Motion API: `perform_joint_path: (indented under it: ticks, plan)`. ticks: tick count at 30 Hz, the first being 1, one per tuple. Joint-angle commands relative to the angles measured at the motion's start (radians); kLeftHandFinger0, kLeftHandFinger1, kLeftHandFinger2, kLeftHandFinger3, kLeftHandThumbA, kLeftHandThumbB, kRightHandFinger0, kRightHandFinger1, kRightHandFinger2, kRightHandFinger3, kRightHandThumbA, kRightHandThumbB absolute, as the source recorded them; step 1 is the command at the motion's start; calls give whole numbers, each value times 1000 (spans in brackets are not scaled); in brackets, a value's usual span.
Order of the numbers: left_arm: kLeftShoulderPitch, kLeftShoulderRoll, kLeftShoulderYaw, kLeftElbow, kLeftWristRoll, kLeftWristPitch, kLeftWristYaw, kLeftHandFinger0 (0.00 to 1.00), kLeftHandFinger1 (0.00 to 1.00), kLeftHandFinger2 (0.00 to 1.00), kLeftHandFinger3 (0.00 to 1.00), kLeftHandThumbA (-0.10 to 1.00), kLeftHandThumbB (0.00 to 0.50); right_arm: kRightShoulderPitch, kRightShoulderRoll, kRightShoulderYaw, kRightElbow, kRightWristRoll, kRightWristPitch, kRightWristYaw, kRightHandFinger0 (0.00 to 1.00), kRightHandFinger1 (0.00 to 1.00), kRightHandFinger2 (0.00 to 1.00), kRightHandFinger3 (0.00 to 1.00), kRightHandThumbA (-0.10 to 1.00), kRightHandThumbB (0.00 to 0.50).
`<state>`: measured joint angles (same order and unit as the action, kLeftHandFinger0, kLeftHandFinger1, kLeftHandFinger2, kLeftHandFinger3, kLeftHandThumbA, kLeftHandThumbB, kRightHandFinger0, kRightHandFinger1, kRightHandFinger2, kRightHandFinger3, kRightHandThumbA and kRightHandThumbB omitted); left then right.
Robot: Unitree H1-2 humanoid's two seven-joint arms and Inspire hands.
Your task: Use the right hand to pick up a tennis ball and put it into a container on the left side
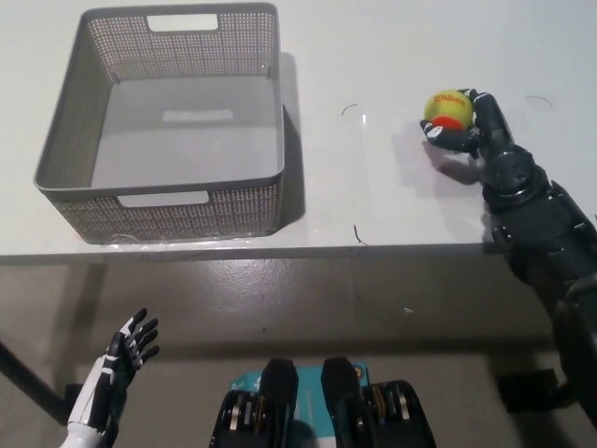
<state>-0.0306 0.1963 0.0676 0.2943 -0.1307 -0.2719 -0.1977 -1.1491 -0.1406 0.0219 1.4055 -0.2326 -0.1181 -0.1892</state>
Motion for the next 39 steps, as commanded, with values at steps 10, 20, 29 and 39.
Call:
perform_joint_path:
  ticks: [10,20,29,39]
  plan:
    - [24,8,10,-3,-15,-54,-8,1000,1000,1000,1000,1000,168,-207,88,30,-121,15,-144,-31,0,334,714,702,-100,131]
    - [35,2,2,-9,-13,-54,-9,1000,1000,1000,1000,1000,170,-283,188,46,-149,16,-78,-26,0,261,734,815,-100,125]
    - [58,3,-11,-16,-7,-48,-13,1000,1000,1000,1000,1000,211,-290,296,62,-115,26,-78,-18,0,288,737,712,-100,140]
    - [59,3,-15,-5,7,-62,-3,1000,1000,1000,1000,1000,271,-249,383,92,-85,14,-105,-21,0,335,727,743,-100,119]
